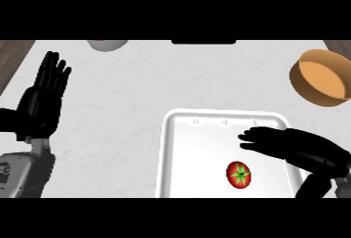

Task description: Pick the tomato from the tray and place it in the pot

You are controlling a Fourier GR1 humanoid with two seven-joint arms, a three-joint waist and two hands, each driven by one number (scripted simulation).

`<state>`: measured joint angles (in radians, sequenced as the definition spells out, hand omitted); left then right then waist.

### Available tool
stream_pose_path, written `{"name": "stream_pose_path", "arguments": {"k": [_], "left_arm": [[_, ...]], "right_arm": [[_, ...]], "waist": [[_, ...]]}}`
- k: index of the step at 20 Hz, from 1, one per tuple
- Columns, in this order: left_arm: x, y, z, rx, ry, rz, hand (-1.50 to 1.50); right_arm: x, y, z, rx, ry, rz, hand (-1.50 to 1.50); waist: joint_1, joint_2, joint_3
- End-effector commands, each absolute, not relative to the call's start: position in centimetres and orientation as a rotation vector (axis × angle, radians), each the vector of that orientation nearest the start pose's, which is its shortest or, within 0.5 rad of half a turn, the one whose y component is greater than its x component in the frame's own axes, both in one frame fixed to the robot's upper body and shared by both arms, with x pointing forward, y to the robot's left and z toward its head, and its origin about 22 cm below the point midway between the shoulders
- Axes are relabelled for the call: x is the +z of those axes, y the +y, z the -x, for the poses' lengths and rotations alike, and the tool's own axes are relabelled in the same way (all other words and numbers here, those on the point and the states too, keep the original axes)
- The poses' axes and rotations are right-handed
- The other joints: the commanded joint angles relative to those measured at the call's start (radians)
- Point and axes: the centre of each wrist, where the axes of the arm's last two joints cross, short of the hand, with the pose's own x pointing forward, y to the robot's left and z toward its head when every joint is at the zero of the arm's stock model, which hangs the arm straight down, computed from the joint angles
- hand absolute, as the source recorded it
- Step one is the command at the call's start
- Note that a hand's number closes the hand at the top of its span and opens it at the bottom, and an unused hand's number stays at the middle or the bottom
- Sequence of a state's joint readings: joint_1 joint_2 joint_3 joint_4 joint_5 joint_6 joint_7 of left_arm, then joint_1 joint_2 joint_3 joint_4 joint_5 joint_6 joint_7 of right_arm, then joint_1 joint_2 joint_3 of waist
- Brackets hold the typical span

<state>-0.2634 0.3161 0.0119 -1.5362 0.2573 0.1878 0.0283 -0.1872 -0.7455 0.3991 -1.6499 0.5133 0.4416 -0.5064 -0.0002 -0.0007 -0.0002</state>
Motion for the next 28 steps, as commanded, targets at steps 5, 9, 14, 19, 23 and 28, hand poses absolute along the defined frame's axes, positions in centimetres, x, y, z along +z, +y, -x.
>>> {"name": "stream_pose_path", "arguments": {"k": [5,9,14,19,23,28], "left_arm": [[7.3,27.3,-29.8,0.061,-1.747,-0.112,0.0],[8.3,27.1,-30.0,0.042,-1.771,-0.107,0.0],[7.1,27.6,-29.0,0.041,-1.756,-0.111,0.0],[7.7,27.8,-30.9,0.054,-1.77,-0.123,0.0],[7.1,27.7,-31.1,0.072,-1.77,-0.118,0.0],[8.7,27.9,-30.1,0.059,-1.771,-0.106,0.0]], "right_arm": [[5.1,-25.4,-25.2,1.748,-1.606,-0.049,-1.5],[5.4,-26.5,-24.1,1.737,-1.633,-0.04,-1.5],[5.0,-24.8,-25.8,1.789,-1.569,0.085,-1.5],[3.2,-23.8,-25.3,1.756,-1.544,0.105,-1.5],[1.3,-23.8,-25.9,1.767,-1.553,0.073,-1.5],[-0.9,-20.6,-25.4,1.775,-1.565,0.055,-1.5]], "waist": [[0.0,0.0,0.0],[-0.002,0.0,0.0],[0.003,0.0,0.0],[-0.001,0.001,0.0],[0.0,0.001,0.0],[0.003,0.0,0.0]]}}
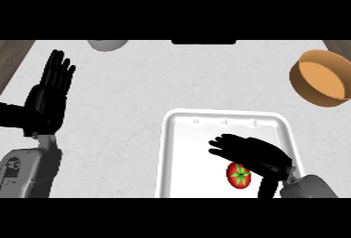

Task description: Pick the tomato from the tray and place it in the pot

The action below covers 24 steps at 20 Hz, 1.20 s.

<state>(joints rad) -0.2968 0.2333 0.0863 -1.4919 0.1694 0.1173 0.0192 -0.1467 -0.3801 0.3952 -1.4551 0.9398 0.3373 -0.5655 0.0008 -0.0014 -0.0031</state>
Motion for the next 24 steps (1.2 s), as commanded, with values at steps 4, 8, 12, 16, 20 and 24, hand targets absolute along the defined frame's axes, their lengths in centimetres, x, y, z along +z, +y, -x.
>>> {"name": "stream_pose_path", "arguments": {"k": [4,8,12,16,20,24], "left_arm": [[7.5,26.0,-28.6,0.04,-1.76,-0.098,0.0],[7.7,25.8,-31.3,0.038,-1.769,-0.124,0.0],[7.0,26.3,-29.4,0.061,-1.757,-0.105,0.0],[8.1,26.6,-30.3,0.044,-1.756,-0.123,0.0],[8.4,25.8,-30.0,0.045,-1.756,-0.098,0.0],[7.5,27.1,-30.2,0.052,-1.762,-0.113,0.0]], "right_arm": [[-2.6,-21.7,-24.3,1.786,-1.542,0.023,-1.5],[-2.6,-18.5,-24.7,1.912,-1.68,-0.047,1.5],[-2.5,-18.5,-23.7,1.887,-1.729,-0.047,1.5],[-2.9,-19.2,-22.9,1.93,-1.718,-0.028,1.5],[-1.6,-19.1,-24.2,1.832,-1.806,0.08,1.5],[0.7,-18.4,-23.9,1.726,-1.821,0.277,1.5]], "waist": [[0.003,0.001,0.003],[0.0,0.004,0.004],[0.001,0.001,0.003],[-0.004,0.001,0.003],[-0.001,0.0,0.004],[-0.009,0.0,0.003]]}}
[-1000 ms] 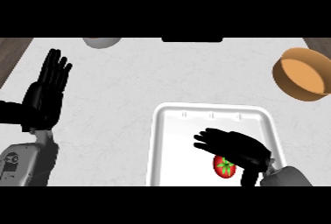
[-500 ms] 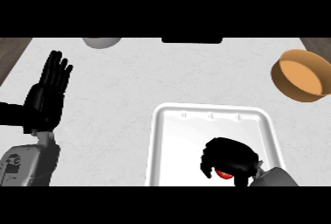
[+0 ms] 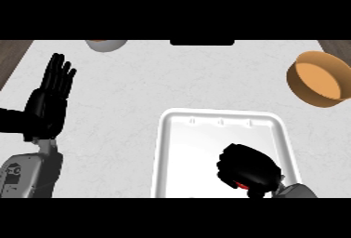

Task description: Pick the tomato from the tray and place it in the pot

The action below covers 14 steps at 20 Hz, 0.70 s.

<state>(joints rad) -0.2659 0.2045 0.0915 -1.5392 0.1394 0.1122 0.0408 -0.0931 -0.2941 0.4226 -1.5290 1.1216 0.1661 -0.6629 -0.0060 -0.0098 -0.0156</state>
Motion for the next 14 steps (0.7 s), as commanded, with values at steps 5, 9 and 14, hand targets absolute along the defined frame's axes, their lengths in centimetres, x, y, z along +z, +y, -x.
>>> {"name": "stream_pose_path", "arguments": {"k": [5,9,14], "left_arm": [[7.0,27.2,-30.3,0.04,-1.757,-0.128,0.0],[7.5,26.7,-30.5,0.049,-1.755,-0.119,0.0],[7.9,27.4,-30.2,0.062,-1.743,-0.105,0.0]], "right_arm": [[4.6,-11.5,-25.3,1.493,-1.627,0.589,1.5],[9.8,-10.6,-25.6,1.268,-1.66,0.727,1.5],[13.9,-11.2,-25.3,1.022,-1.639,1.057,1.5]], "waist": [[0.005,0.008,0.012],[0.007,0.005,0.014],[0.001,0.004,0.015]]}}
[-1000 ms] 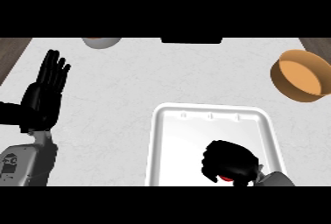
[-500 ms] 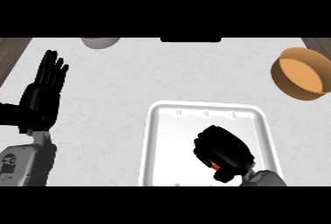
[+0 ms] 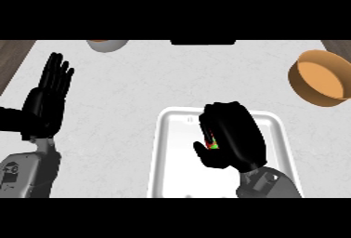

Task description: Pick the tomato from the tray and place it in the pot

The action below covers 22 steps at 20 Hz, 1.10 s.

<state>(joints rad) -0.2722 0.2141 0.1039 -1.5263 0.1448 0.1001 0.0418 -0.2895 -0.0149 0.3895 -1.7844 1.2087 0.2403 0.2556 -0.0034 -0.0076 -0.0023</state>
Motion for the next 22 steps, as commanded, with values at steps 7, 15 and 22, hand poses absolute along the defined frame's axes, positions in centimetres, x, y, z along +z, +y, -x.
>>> {"name": "stream_pose_path", "arguments": {"k": [7,15,22], "left_arm": [[8.5,26.6,-30.4,0.067,-1.759,-0.118,0.0],[7.4,26.0,-29.6,0.053,-1.753,-0.083,0.0],[7.9,24.9,-29.7,0.053,-1.764,-0.109,0.0]], "right_arm": [[20.8,-16.6,-27.1,0.67,-1.701,1.313,1.5],[23.5,-26.1,-29.1,0.514,-1.615,1.373,1.5],[23.5,-37.0,-29.7,0.535,-1.511,1.378,1.5]], "waist": [[0.0,0.005,0.003],[0.005,0.009,0.003],[0.003,0.009,0.003]]}}
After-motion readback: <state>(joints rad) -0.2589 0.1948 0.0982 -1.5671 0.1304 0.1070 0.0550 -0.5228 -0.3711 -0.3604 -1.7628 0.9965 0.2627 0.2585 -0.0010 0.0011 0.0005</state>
